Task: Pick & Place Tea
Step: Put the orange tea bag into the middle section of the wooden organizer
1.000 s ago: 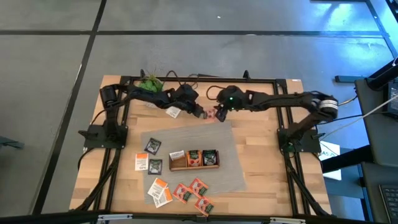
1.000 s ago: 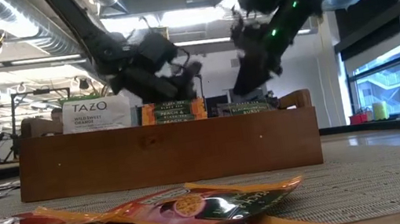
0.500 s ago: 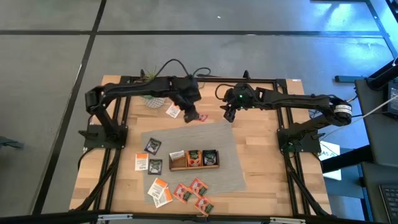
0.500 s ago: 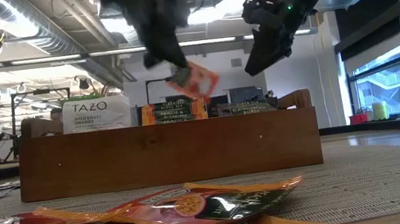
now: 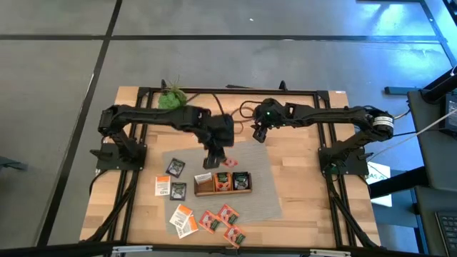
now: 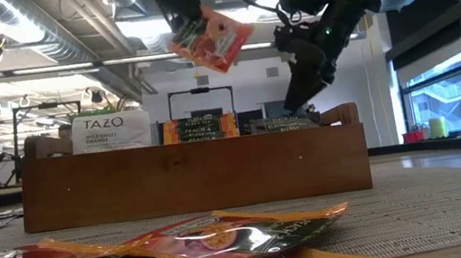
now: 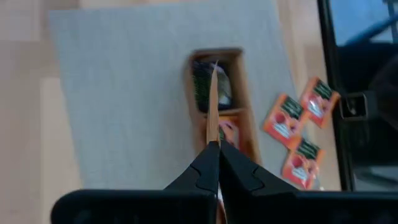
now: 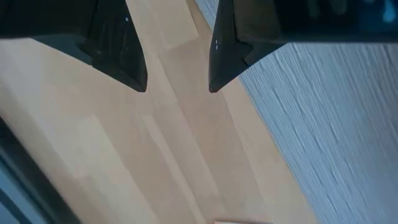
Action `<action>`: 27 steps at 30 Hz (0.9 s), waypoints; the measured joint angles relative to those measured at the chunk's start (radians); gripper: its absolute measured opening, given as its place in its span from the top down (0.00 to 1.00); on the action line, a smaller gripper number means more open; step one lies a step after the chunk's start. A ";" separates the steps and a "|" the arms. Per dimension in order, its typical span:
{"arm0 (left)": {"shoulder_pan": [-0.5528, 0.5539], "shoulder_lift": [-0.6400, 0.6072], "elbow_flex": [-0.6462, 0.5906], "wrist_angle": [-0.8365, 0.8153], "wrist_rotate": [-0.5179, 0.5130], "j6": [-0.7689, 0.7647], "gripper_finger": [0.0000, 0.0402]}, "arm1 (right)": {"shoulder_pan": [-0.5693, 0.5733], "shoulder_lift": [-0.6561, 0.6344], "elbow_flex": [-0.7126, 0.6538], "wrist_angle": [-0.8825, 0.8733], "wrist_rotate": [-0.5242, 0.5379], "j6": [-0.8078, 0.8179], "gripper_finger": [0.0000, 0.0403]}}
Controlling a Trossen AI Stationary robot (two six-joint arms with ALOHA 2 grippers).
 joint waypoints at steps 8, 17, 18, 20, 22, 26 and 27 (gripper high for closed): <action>-0.091 0.058 0.000 0.004 0.028 -0.004 0.99 | 0.000 0.001 0.000 -0.022 0.000 0.004 0.57; -0.111 0.138 0.000 -0.047 0.059 -0.088 0.99 | 0.000 0.001 0.000 -0.060 0.000 0.055 0.57; -0.111 0.142 0.000 -0.059 0.059 -0.101 0.99 | 0.000 0.001 0.000 -0.060 0.000 0.055 0.57; -0.111 0.145 0.000 -0.058 0.058 -0.121 0.99 | 0.000 0.001 0.000 -0.060 0.000 0.055 0.57; -0.111 0.146 0.000 -0.058 0.051 -0.126 0.99 | 0.000 0.000 0.000 -0.060 0.000 0.055 0.57; -0.111 0.146 0.000 -0.055 0.047 -0.124 0.99 | 0.000 0.000 0.000 -0.061 0.000 0.059 0.57; -0.111 0.146 0.000 -0.053 0.040 -0.120 0.99 | 0.000 0.000 0.000 -0.061 0.000 0.059 0.57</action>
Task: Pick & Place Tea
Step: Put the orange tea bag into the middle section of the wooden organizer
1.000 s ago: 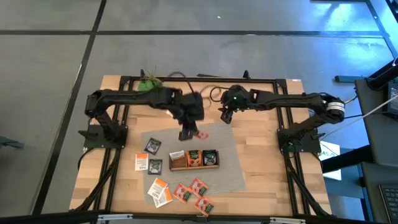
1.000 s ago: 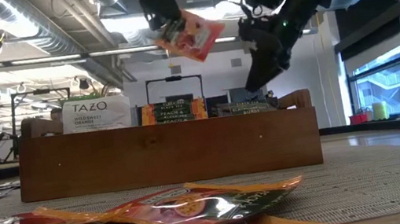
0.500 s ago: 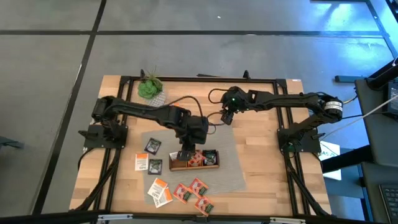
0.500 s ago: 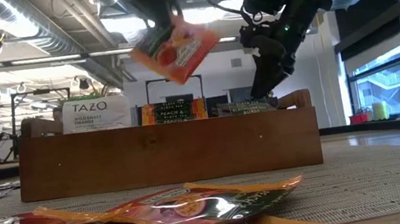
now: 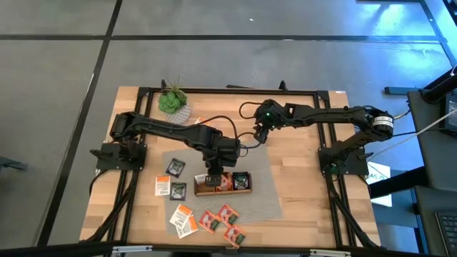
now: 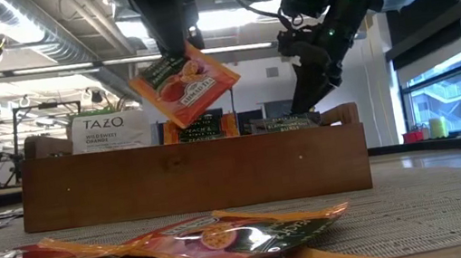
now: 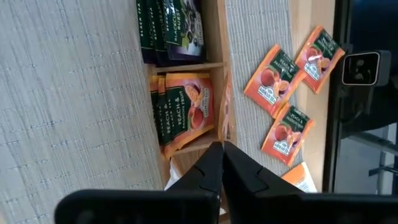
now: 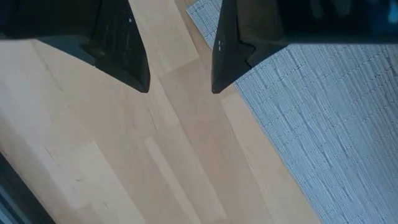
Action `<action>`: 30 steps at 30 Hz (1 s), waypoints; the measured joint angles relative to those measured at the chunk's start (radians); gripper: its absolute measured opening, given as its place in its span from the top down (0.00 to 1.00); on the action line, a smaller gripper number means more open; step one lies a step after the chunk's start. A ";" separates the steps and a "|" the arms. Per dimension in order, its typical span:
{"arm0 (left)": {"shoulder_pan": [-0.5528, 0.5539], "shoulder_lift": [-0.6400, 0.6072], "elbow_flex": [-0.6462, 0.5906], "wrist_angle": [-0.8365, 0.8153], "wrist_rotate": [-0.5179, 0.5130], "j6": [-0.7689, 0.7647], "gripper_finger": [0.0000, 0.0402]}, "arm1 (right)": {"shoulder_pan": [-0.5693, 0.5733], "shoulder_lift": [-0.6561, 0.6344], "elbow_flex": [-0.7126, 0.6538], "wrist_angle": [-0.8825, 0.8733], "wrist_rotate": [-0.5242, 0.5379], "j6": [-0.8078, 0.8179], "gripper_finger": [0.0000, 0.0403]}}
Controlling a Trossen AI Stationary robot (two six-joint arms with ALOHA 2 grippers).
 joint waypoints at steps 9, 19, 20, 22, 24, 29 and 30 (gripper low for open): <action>0.000 0.000 0.000 -0.005 -0.104 0.015 0.99 | 0.000 0.000 0.000 -0.001 0.000 -0.002 0.57; 0.002 0.001 0.000 -0.014 -0.102 0.068 0.99 | 0.000 -0.001 0.001 0.003 0.000 0.023 0.57; 0.002 0.001 0.000 -0.014 -0.102 0.068 0.99 | 0.000 -0.001 0.001 0.003 0.000 0.023 0.57; 0.002 0.001 0.000 -0.014 -0.102 0.060 0.99 | 0.000 -0.001 0.001 0.003 0.000 0.025 0.57; -0.001 0.001 0.000 -0.014 -0.102 0.048 0.99 | 0.000 -0.001 0.001 0.003 0.000 0.024 0.57; -0.006 0.001 0.000 -0.014 -0.102 0.075 0.99 | 0.000 -0.001 0.001 0.003 0.000 0.021 0.57; -0.006 0.001 0.000 -0.014 -0.101 0.083 0.99 | 0.000 -0.001 0.001 0.003 0.000 0.021 0.57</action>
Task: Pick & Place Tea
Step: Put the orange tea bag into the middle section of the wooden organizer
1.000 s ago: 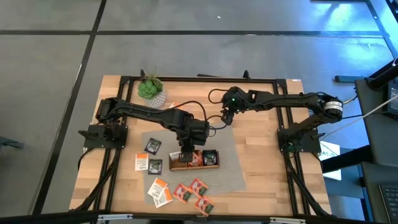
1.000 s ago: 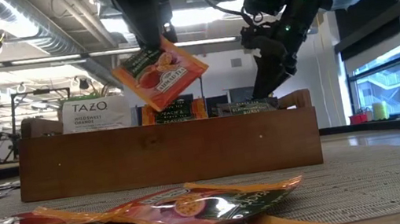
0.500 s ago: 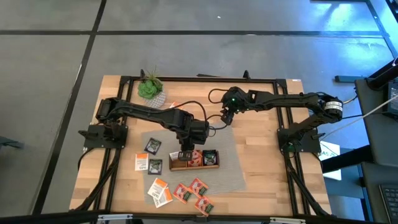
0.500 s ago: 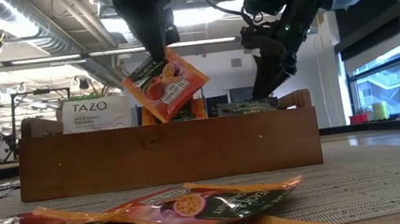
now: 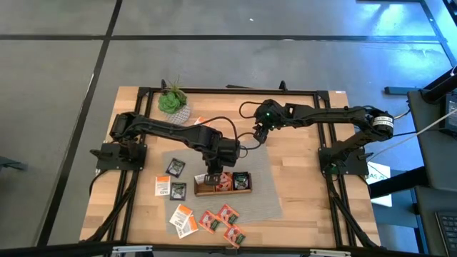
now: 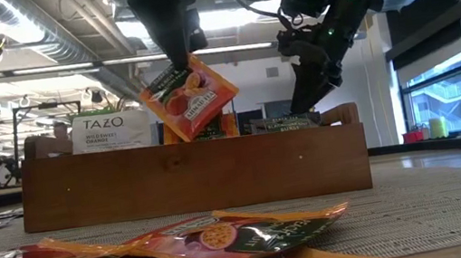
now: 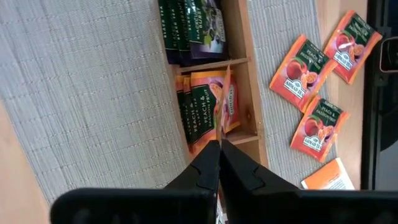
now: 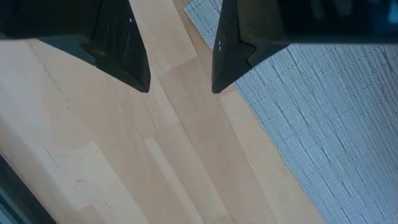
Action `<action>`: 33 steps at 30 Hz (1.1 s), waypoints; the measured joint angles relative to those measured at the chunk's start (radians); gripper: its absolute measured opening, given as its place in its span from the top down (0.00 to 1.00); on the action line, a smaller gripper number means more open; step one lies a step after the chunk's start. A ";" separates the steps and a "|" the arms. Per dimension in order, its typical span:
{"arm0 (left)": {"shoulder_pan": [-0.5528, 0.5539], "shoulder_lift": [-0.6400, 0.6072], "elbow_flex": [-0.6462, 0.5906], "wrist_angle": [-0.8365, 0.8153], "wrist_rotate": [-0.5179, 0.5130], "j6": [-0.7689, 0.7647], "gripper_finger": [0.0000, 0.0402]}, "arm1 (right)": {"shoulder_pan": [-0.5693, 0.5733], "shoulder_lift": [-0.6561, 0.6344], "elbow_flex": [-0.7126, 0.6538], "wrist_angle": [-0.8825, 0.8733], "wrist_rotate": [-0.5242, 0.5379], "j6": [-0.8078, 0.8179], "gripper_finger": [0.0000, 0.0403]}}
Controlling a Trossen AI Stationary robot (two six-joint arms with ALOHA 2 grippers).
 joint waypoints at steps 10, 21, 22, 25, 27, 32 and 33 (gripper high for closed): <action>0.002 0.000 0.000 -0.016 0.001 -0.020 0.90 | 0.000 0.000 0.000 0.038 0.000 -0.003 0.57; -0.010 -0.075 0.014 -0.080 -0.020 -0.099 0.74 | 0.006 0.000 0.000 0.173 -0.120 -0.092 0.57; -0.020 -0.096 0.014 -0.054 -0.045 -0.096 0.73 | 0.011 0.000 0.000 0.189 -0.171 -0.130 0.57; -0.063 -0.170 -0.019 0.032 -0.147 -0.076 0.73 | 0.036 0.000 0.000 0.243 -0.316 -0.210 0.57; -0.092 -0.261 -0.098 0.133 -0.187 -0.065 0.73 | 0.054 0.000 0.000 0.272 -0.373 -0.234 0.57; -0.113 -0.532 -0.444 0.630 -0.202 -0.051 0.73 | 0.110 0.000 0.000 0.336 -0.394 -0.251 0.57; -0.112 -0.579 -0.519 0.741 -0.203 -0.040 0.73 | 0.126 0.000 0.000 0.344 -0.394 -0.252 0.57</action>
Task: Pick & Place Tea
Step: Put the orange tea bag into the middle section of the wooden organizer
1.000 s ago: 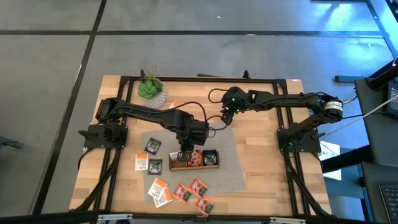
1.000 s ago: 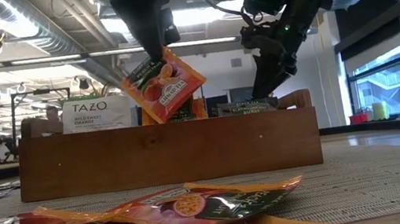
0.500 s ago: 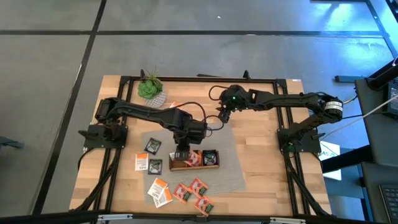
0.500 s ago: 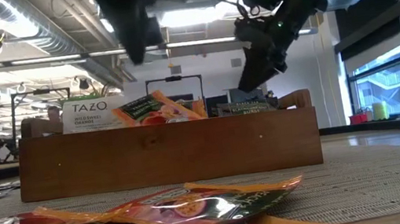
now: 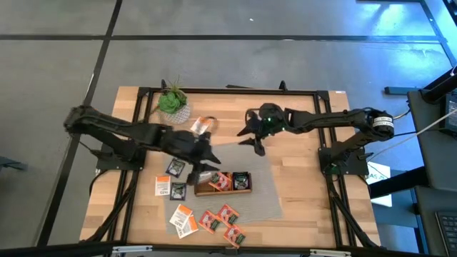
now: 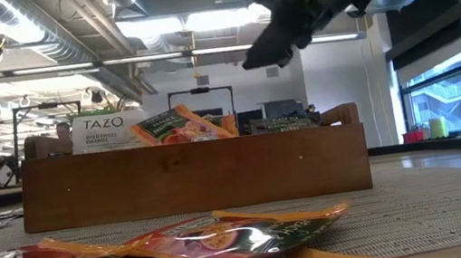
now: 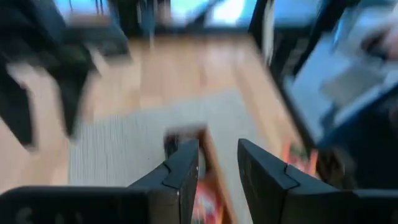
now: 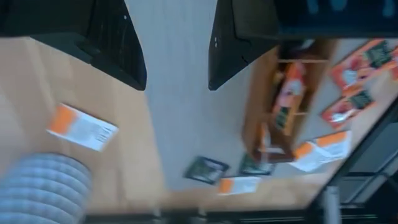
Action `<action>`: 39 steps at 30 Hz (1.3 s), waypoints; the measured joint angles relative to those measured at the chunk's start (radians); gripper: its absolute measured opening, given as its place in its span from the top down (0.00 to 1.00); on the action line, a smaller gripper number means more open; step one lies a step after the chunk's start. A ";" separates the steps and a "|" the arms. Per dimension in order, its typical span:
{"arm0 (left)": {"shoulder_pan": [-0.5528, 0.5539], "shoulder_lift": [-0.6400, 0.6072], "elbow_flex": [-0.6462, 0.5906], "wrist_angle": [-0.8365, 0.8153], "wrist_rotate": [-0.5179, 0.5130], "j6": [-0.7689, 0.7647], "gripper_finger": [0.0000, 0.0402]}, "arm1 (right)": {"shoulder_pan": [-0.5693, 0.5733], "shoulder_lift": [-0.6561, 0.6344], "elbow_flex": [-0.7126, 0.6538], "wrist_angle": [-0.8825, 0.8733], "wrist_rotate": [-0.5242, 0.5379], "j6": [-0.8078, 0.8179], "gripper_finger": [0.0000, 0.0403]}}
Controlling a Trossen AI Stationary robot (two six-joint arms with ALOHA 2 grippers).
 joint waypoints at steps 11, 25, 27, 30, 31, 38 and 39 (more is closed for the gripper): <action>-0.006 -0.345 -0.541 0.625 -0.001 0.136 0.72 | 0.159 0.071 0.137 -0.063 0.088 0.044 0.57; -0.006 -0.482 -0.665 0.650 -0.005 0.129 0.73 | 0.230 0.486 0.521 -0.294 0.044 0.001 0.57; -0.006 -0.481 -0.665 0.637 -0.005 0.129 0.72 | 0.230 0.525 0.563 -0.340 0.043 0.009 0.57; -0.006 -0.480 -0.665 0.612 -0.004 0.125 0.72 | 0.230 0.560 0.597 -0.391 0.007 0.012 0.57; -0.006 -0.479 -0.665 0.599 -0.004 0.117 0.73 | 0.229 0.566 0.601 -0.401 -0.009 0.014 0.57; -0.006 -0.479 -0.665 0.560 -0.004 0.086 0.73 | 0.232 0.568 0.604 -0.403 -0.061 0.021 0.57; -0.006 -0.479 -0.665 0.556 -0.004 0.079 0.73 | 0.232 0.568 0.604 -0.403 -0.062 0.022 0.57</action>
